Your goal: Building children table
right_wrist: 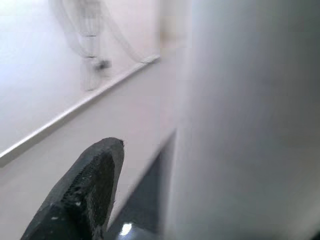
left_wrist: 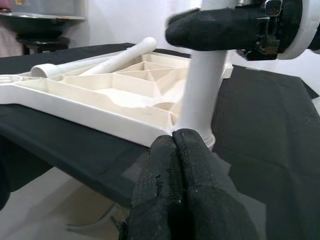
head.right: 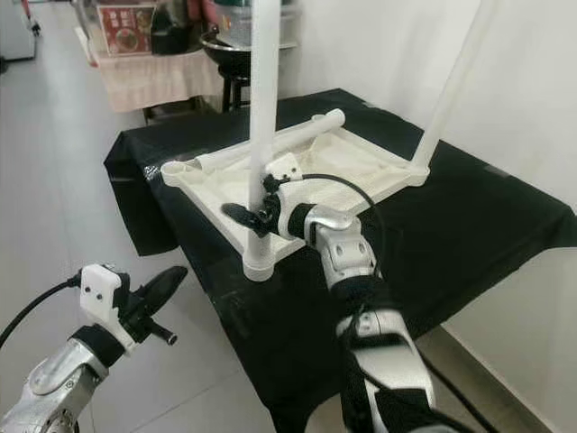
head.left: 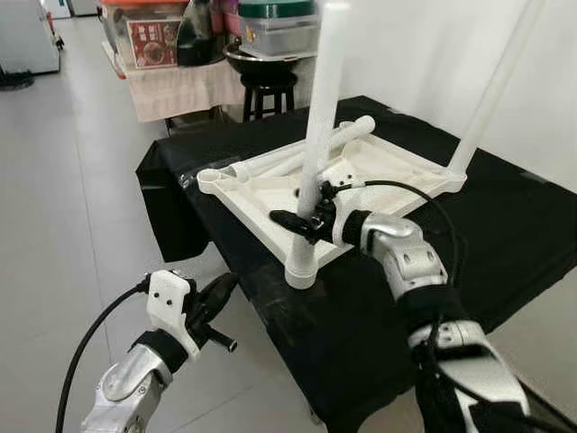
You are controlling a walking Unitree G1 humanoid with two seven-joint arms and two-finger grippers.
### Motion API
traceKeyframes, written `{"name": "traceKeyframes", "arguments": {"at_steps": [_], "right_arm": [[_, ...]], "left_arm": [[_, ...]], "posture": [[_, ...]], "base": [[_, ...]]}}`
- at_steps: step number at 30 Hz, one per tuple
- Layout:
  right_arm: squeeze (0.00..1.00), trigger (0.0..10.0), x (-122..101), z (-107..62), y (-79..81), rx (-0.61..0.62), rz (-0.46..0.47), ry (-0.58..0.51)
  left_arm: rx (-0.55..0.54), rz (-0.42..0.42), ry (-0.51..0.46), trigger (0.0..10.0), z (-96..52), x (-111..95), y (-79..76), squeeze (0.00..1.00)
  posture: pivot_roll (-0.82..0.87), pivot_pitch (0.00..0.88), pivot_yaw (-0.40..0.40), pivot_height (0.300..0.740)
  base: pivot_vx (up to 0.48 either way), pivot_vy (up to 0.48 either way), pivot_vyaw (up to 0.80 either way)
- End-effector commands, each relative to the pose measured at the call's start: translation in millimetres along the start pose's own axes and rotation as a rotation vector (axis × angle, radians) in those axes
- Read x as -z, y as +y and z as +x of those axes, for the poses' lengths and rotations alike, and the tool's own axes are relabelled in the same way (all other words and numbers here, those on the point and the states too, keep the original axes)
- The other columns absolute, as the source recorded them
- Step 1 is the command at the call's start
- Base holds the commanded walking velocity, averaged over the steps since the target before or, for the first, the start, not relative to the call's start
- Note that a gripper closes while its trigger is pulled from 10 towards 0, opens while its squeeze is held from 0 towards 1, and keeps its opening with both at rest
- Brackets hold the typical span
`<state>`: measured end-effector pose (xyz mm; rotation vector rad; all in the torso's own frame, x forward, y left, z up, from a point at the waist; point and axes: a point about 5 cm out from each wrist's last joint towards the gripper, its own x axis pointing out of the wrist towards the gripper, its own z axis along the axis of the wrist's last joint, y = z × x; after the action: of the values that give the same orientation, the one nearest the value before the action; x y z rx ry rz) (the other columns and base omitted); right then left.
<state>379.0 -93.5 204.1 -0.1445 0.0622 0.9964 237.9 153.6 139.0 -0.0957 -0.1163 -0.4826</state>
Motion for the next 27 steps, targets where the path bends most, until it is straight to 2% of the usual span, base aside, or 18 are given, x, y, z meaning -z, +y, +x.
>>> {"name": "traceKeyframes", "arguments": {"at_steps": [1, 2, 8, 9, 10, 17, 24, 26, 27], "right_arm": [[0.0, 10.0, 4, 8.3, 6.5, -0.104, -0.009, 0.029], [0.0, 10.0, 5, 13.2, 5.7, -0.108, -0.046, 0.073], [0.0, 10.0, 3, 17.0, 8.1, -0.156, -0.015, 0.073], [0.0, 3.9, 2, 17.5, 8.8, -0.18, -0.006, 0.075], [0.0, 0.0, 2, 17.5, 8.8, -0.198, 0.0, 0.079], [0.0, 0.0, 4, 14.6, 5.6, -0.238, 0.016, 0.079], [0.0, 0.0, 16, -0.6, -2.4, -0.189, -0.006, 0.078], [0.0, 0.0, 19, -5.4, -2.9, -0.14, -0.014, 0.075], [0.0, 0.0, 26, -7.7, -2.3, 0.002, 0.033, 0.084]], "left_arm": [[0.0, -0.007, 0.01, 10.0, -2.5, 1, -2.8, 0.0], [0.004, -0.009, 0.01, 10.0, -3.2, 0, -4.7, 0.0], [0.006, -0.012, 0.009, 10.0, -4.2, 0, -7.1, 0.0], [0.007, -0.012, 0.009, 10.0, -4.5, 0, -7.8, 0.0], [0.009, -0.013, 0.01, 10.0, -4.8, 0, -8.4, 0.0], [0.012, -0.016, 0.012, 10.0, -5.1, 0, -9.4, 0.0], [0.007, -0.019, 0.008, 10.0, -3.5, 0, -9.2, 0.0], [0.007, -0.021, 0.007, 10.0, -3.2, 0, -8.6, 0.0], [0.008, -0.023, 0.007, 10.0, -3.0, 0, -7.6, 0.0]], "posture": [[0.1, 0.0, -0.062, 0.74], [0.1, 0.0, -0.064, 0.74], [0.11, 0.0, -0.064, 0.74], [0.11, 0.0, -0.064, 0.74], [0.11, 0.0, -0.064, 0.74], [0.11, 0.0, -0.066, 0.74], [0.07, 0.0, -0.065, 0.74], [0.06, 0.0, -0.063, 0.74], [0.05, 0.0, -0.062, 0.74]], "base": [[0.0, 0.0, 0.0], [0.0, 0.0, 0.0], [0.0, 0.0, 0.0], [0.0, 0.0, 0.0], [0.0, 0.0, 0.0], [0.0, 0.0, 0.0], [0.0, 0.0, 0.0], [0.0, 0.0, 0.0], [0.0, 0.0, 0.0]]}}
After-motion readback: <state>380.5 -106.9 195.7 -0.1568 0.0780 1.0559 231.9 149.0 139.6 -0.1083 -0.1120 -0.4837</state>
